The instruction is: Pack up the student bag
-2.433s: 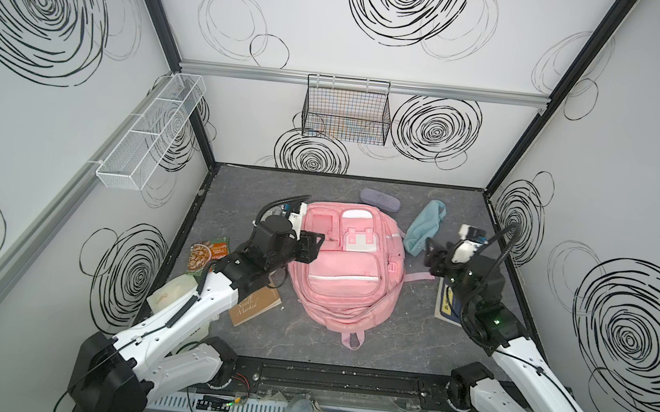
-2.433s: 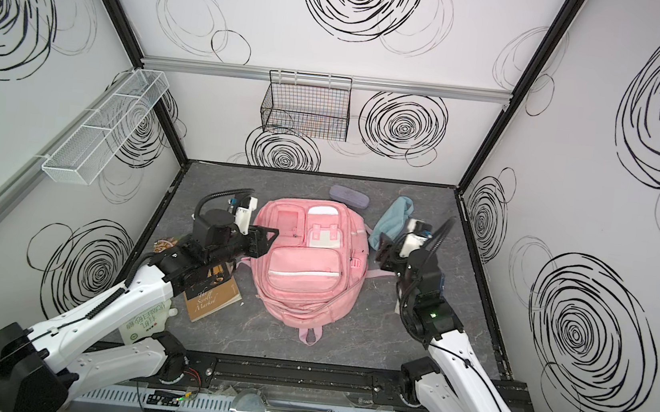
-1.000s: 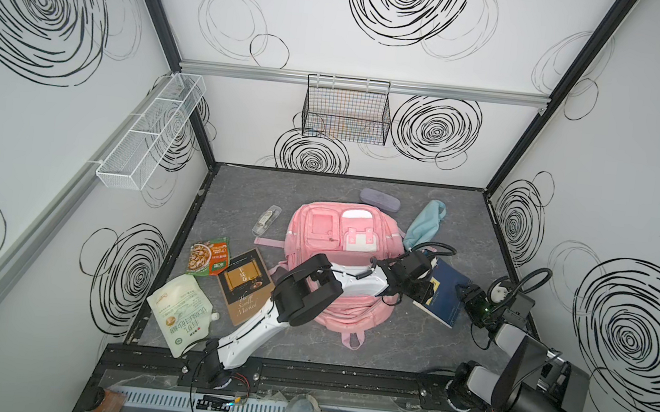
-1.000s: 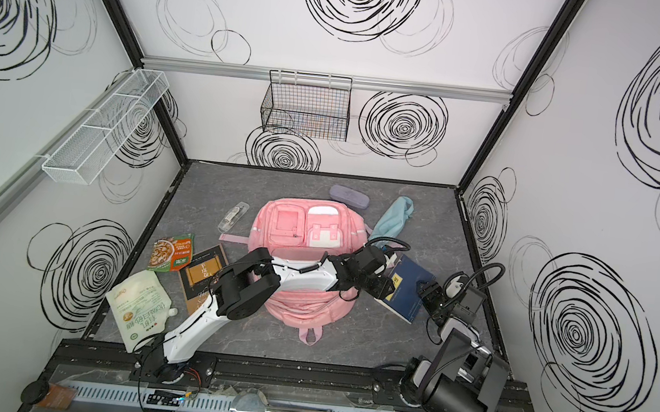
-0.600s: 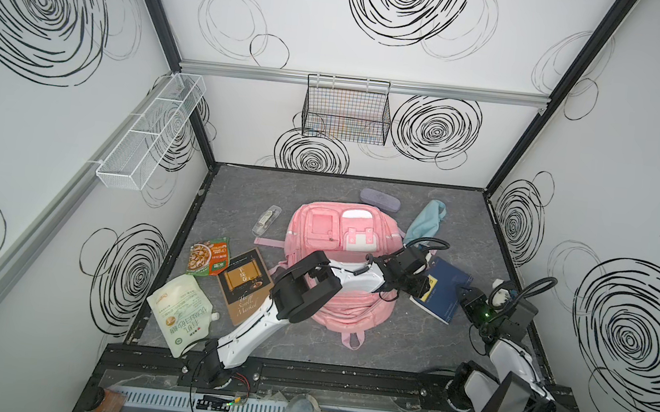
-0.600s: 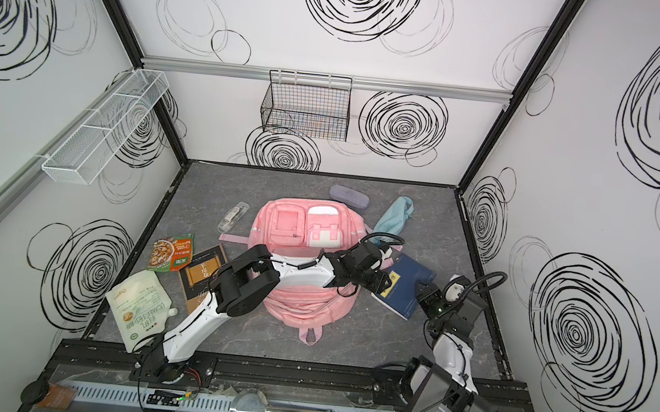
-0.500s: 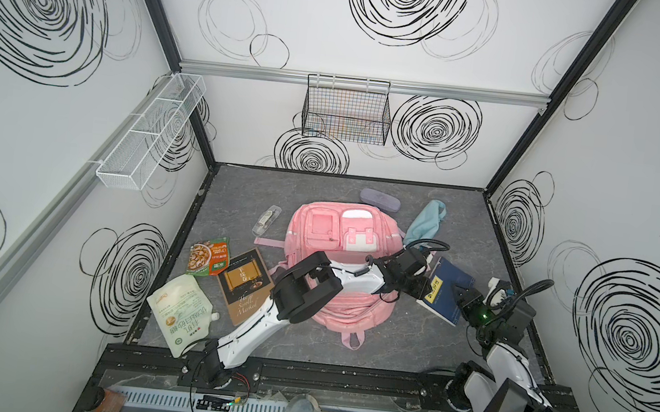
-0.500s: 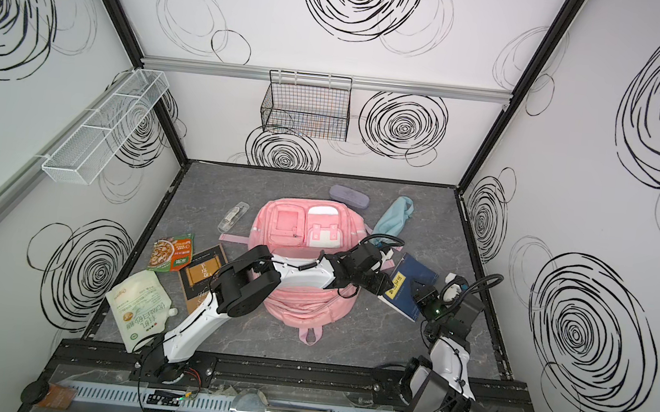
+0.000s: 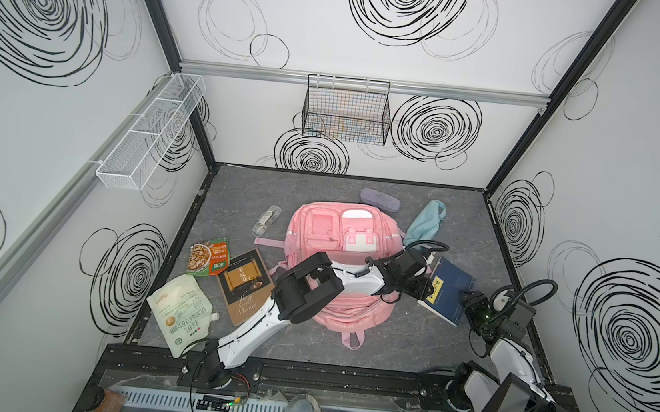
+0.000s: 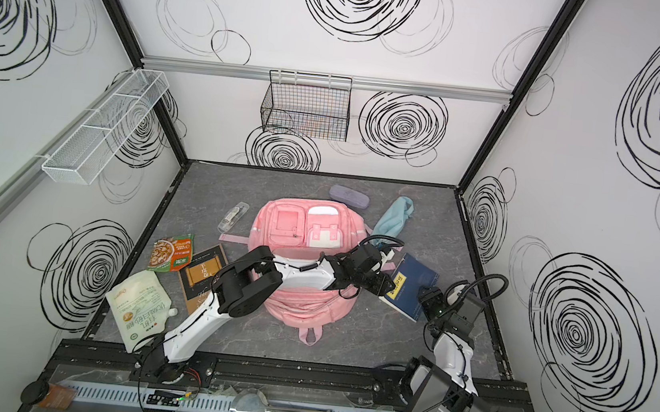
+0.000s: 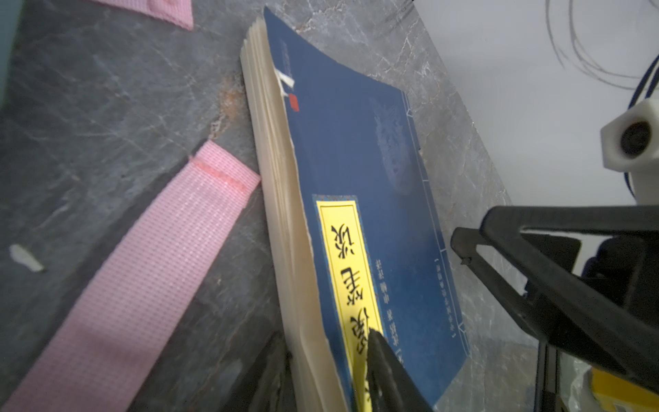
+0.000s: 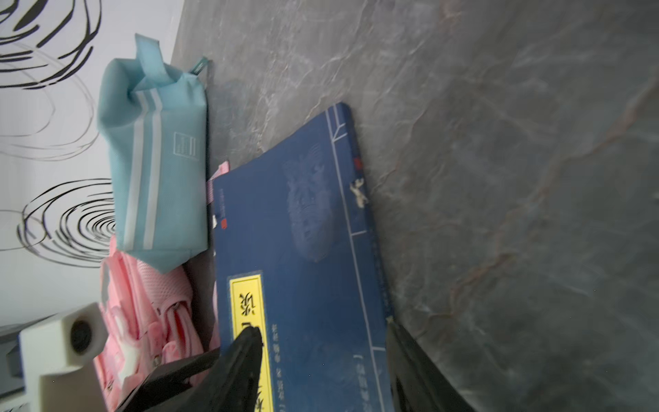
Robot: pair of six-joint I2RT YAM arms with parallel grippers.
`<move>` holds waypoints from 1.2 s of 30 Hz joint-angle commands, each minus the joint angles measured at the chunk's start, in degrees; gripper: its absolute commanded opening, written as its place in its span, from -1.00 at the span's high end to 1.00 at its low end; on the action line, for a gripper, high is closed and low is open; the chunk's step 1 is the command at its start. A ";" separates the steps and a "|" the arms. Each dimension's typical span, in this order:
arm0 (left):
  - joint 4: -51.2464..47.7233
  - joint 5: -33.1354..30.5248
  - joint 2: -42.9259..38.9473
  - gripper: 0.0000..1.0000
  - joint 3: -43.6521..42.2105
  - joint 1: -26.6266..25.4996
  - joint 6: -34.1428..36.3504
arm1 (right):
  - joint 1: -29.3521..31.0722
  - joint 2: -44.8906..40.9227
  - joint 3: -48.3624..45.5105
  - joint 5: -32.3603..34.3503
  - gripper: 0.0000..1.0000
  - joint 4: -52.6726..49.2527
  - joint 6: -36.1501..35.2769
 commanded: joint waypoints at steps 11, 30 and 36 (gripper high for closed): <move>-1.92 1.41 3.23 0.17 -1.31 0.04 -1.52 | -0.24 13.82 1.16 -5.32 -0.29 1.94 -3.24; 0.70 2.74 4.93 0.23 -2.41 0.03 -4.01 | -0.25 4.18 -3.38 -25.60 -0.02 17.90 6.18; 1.45 2.80 5.25 0.25 -2.50 0.20 -4.77 | -0.20 4.95 -3.53 -23.70 -0.03 15.92 4.94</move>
